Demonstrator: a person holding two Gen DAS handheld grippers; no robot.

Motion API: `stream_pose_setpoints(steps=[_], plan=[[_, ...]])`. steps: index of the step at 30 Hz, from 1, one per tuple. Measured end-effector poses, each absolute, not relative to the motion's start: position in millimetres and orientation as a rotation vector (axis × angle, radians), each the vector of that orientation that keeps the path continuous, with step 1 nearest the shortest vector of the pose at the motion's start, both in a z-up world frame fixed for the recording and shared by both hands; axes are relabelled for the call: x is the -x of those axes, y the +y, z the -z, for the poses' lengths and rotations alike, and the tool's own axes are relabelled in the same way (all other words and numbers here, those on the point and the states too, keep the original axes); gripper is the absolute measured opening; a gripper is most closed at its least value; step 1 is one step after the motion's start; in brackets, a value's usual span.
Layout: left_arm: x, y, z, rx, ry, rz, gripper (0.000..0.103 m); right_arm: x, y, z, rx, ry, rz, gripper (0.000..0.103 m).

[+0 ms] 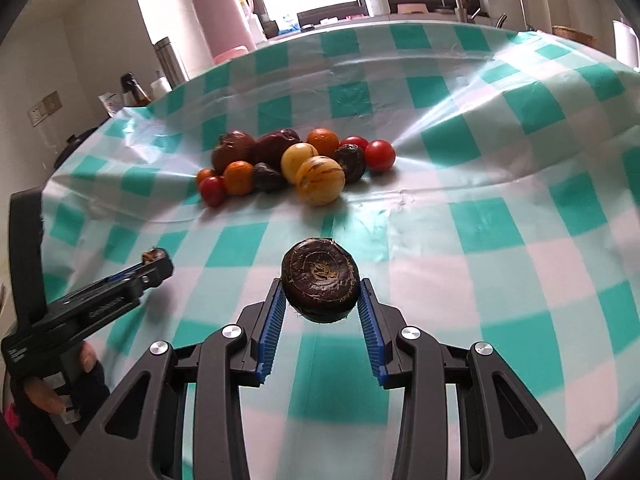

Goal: Organize fruits
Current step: 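Carry both dark fruits off the table toward the white box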

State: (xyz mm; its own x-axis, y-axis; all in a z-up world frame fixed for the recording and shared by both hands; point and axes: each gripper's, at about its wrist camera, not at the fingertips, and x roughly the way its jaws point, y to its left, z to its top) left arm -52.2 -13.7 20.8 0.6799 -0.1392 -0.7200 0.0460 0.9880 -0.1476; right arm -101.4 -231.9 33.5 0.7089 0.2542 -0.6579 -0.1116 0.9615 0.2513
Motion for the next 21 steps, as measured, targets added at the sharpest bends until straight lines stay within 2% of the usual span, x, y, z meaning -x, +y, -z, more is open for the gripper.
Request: stream_pose_setpoints(steps=[21], plan=[[151,-135,-42,-0.161,0.756,0.414,0.041,242,-327,-48,-0.191,0.672,-0.097,0.037]])
